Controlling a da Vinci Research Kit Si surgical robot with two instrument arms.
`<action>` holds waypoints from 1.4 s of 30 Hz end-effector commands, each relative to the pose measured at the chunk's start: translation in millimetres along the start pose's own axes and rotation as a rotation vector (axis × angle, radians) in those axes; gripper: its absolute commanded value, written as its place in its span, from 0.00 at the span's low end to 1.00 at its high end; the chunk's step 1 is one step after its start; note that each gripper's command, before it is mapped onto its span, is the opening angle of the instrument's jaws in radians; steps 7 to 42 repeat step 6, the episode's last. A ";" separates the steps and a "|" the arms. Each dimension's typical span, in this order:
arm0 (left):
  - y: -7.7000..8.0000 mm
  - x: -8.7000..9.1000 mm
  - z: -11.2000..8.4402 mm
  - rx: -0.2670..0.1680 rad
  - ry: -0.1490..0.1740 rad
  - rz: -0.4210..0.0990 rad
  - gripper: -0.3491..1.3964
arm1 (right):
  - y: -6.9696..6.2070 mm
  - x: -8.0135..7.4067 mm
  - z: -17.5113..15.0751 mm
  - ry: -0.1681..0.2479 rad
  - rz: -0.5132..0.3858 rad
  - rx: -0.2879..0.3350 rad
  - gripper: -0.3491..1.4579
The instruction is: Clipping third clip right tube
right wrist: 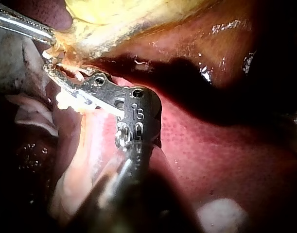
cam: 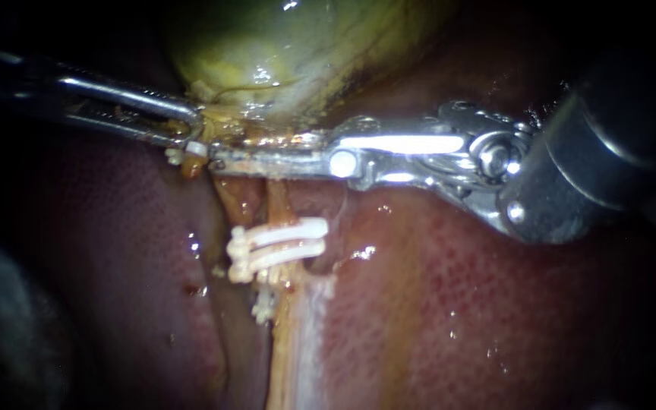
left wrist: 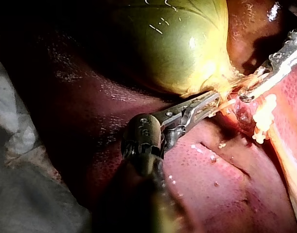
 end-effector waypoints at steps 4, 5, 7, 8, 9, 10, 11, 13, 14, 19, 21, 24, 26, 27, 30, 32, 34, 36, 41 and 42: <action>-0.2 -0.1 0.1 0.001 0.000 0.001 0.00 | 0.1 -0.2 0.1 0.000 0.010 0.000 0.00; -0.2 -0.1 0.1 0.001 0.000 0.001 0.00 | 0.3 -0.4 0.2 0.000 0.050 -0.002 0.00; -0.2 -0.1 0.1 0.001 0.000 0.002 0.00 | 0.4 -0.8 0.2 -0.005 0.065 0.002 0.00; -0.2 -0.1 0.1 0.001 0.000 0.002 0.00 | 0.4 -0.8 0.2 -0.005 0.065 0.002 0.00; -0.2 -0.1 0.1 0.001 0.000 0.002 0.00 | 0.4 -0.8 0.2 -0.005 0.065 0.002 0.00; -0.2 -0.1 0.1 0.001 0.000 0.002 0.00 | 0.4 -0.8 0.2 -0.005 0.065 0.002 0.00; -0.2 -0.1 0.1 0.001 0.000 0.002 0.00 | 0.4 -0.8 0.2 -0.005 0.065 0.002 0.00; -0.2 -0.1 0.1 0.001 0.000 0.002 0.00 | 0.4 -0.8 0.2 -0.005 0.065 0.002 0.00; -0.2 -0.1 0.1 0.001 0.000 0.002 0.00 | 0.4 -0.8 0.2 -0.005 0.065 0.002 0.00; -0.2 -0.1 0.1 0.001 0.000 0.002 0.00 | 0.4 -0.8 0.2 -0.005 0.065 0.002 0.00; -0.2 -0.1 0.1 0.001 0.000 0.002 0.00 | 0.4 -0.8 0.2 -0.005 0.065 0.002 0.00; -0.2 -0.1 0.1 0.001 0.000 0.002 0.00 | 0.4 -0.8 0.2 -0.005 0.065 0.002 0.00; -0.2 -0.1 0.1 0.001 0.000 0.002 0.00 | 0.4 -0.8 0.2 -0.005 0.065 0.002 0.00; -0.2 -0.1 0.1 0.001 0.000 0.002 0.00 | 0.4 -0.8 0.2 -0.005 0.065 0.002 0.00; -0.2 -0.1 0.1 0.001 0.000 0.002 0.00 | 0.4 -0.8 0.2 -0.005 0.065 0.002 0.00; -0.2 -0.1 0.1 0.001 0.000 0.002 0.00 | 0.4 -0.8 0.2 -0.005 0.065 0.002 0.00; -0.2 -0.1 0.1 0.001 0.000 0.002 0.00 | 0.4 -0.8 0.2 -0.005 0.065 0.002 0.00; -0.2 -0.1 0.1 0.001 0.000 0.002 0.00 | 0.4 -0.8 0.2 -0.005 0.065 0.002 0.00; -0.2 -0.1 0.1 0.001 0.000 0.002 0.00 | 0.4 -0.8 0.2 -0.005 0.065 0.002 0.00; -0.2 -0.1 0.1 0.001 0.000 0.002 0.00 | 0.4 -0.8 0.2 -0.005 0.065 0.002 0.00</action>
